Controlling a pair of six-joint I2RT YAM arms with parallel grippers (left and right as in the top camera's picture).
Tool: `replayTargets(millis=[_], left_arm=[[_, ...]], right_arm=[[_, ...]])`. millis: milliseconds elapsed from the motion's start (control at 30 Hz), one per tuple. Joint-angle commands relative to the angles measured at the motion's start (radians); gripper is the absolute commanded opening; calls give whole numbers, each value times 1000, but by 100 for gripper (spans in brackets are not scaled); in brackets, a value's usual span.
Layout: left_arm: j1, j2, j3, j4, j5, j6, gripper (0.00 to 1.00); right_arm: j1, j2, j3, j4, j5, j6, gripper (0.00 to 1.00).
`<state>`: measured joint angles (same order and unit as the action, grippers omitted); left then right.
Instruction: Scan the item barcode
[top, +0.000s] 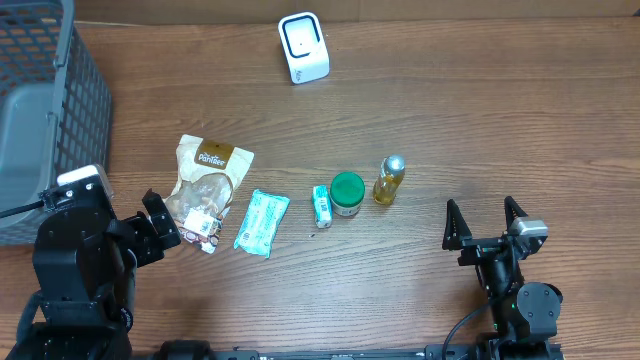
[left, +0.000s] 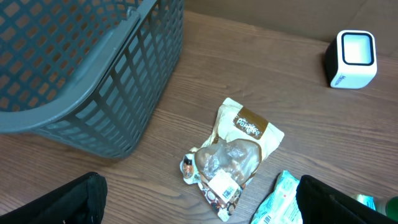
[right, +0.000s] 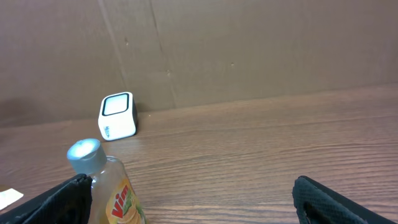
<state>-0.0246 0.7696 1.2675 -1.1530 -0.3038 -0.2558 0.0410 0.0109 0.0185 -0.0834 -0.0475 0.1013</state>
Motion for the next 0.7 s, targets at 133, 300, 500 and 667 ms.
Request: replayTargets(millis=[133, 300, 500, 667], left_arm=[[5, -4, 5, 0, -18, -3, 100], [5, -4, 5, 0, -18, -3, 100], [5, -4, 5, 0, -18, -2, 100], [5, -4, 5, 0, -18, -2, 99]], right_arm=[[6, -8, -10, 10, -66, 93, 100], [5, -8, 0, 3, -218, 164, 100], [5, -8, 52, -91, -220, 164, 100], [3, -6, 158, -219, -172, 152, 100]])
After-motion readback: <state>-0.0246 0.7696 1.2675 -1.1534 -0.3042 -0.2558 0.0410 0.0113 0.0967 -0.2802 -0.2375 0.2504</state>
